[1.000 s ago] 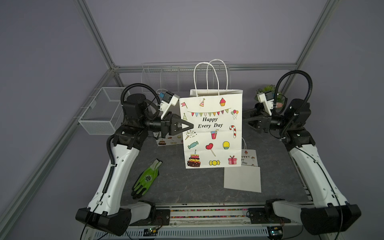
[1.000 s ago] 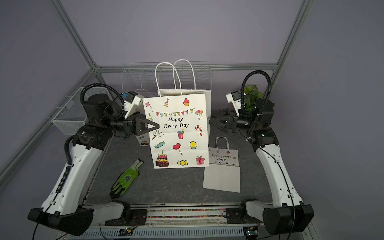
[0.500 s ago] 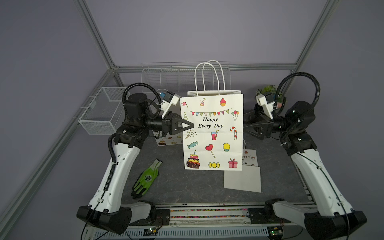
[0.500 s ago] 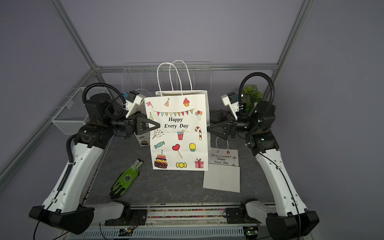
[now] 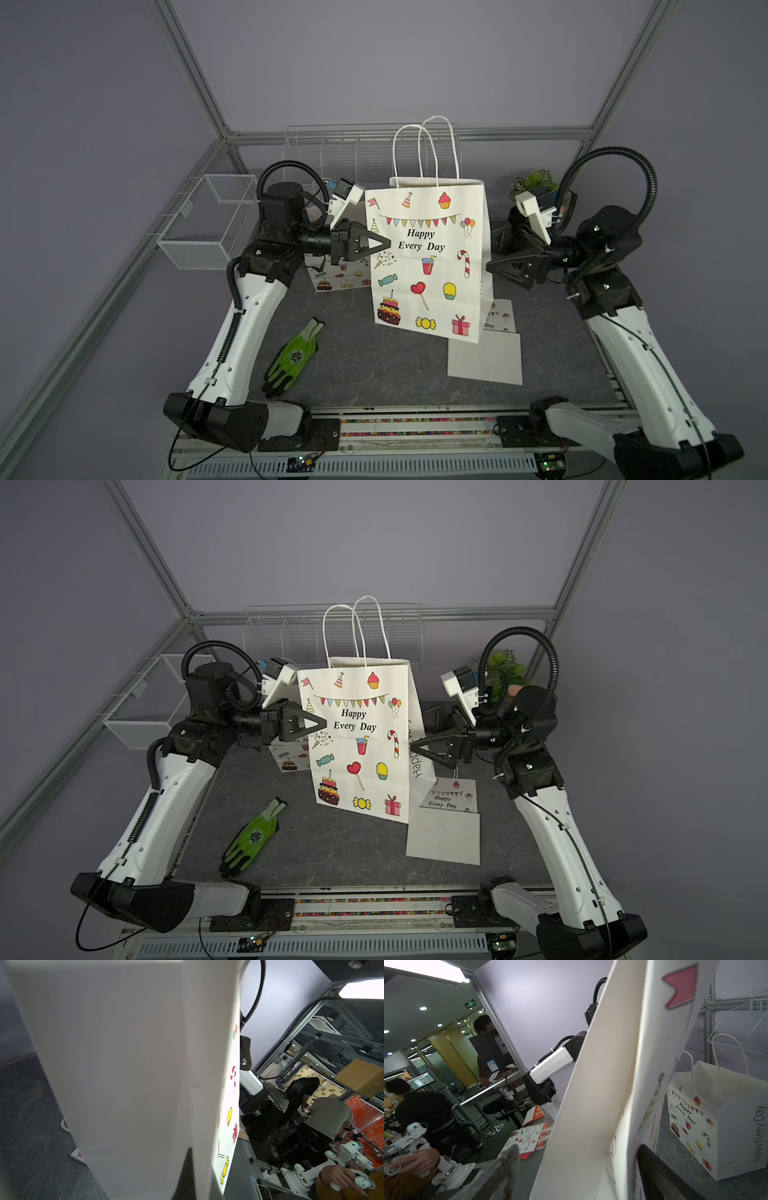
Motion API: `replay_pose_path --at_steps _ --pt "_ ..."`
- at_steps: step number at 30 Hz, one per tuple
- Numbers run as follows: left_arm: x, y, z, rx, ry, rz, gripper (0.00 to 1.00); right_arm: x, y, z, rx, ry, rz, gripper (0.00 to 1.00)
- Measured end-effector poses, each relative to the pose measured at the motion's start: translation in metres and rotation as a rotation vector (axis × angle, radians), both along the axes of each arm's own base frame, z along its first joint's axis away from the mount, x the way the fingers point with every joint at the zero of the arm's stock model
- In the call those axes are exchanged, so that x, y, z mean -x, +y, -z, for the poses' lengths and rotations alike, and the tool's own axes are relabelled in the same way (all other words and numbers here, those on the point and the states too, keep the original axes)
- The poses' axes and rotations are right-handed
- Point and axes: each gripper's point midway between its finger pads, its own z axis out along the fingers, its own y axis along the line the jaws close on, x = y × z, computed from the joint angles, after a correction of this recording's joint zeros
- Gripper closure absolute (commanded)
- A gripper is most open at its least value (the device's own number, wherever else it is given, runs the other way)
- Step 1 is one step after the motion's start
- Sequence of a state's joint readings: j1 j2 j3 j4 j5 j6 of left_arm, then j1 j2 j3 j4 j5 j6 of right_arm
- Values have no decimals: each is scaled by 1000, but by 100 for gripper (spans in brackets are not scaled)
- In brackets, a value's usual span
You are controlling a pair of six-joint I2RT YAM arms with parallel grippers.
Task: Put away the paper bag
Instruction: Press the paper bag.
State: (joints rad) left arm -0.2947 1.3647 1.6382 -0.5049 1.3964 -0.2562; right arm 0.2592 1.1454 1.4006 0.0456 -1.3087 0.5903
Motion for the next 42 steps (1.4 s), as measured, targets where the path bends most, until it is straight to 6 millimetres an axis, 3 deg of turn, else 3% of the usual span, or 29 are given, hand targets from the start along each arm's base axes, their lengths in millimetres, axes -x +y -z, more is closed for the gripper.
replay_pose_path --at_steps 10,17,22,26,36,40,42 --pt "-33 -4 11 -64 30 -133 100 -17 8 2 29 53 141 11" --pt "-46 -7 18 -123 32 -220 100 -37 11 14 69 93 252 11" --pt "-49 -17 24 -169 25 -235 100 -53 18 25 110 122 307 1" --pt "-50 -19 30 -192 30 -243 100 -62 22 34 139 124 341 20" --pt "-56 -16 36 -221 37 -284 100 -70 21 47 188 134 405 56" --pt "-58 -16 34 -217 33 -294 100 -70 19 48 197 130 430 58" --pt "-58 -16 34 -215 34 -298 100 -70 19 49 202 135 437 43"
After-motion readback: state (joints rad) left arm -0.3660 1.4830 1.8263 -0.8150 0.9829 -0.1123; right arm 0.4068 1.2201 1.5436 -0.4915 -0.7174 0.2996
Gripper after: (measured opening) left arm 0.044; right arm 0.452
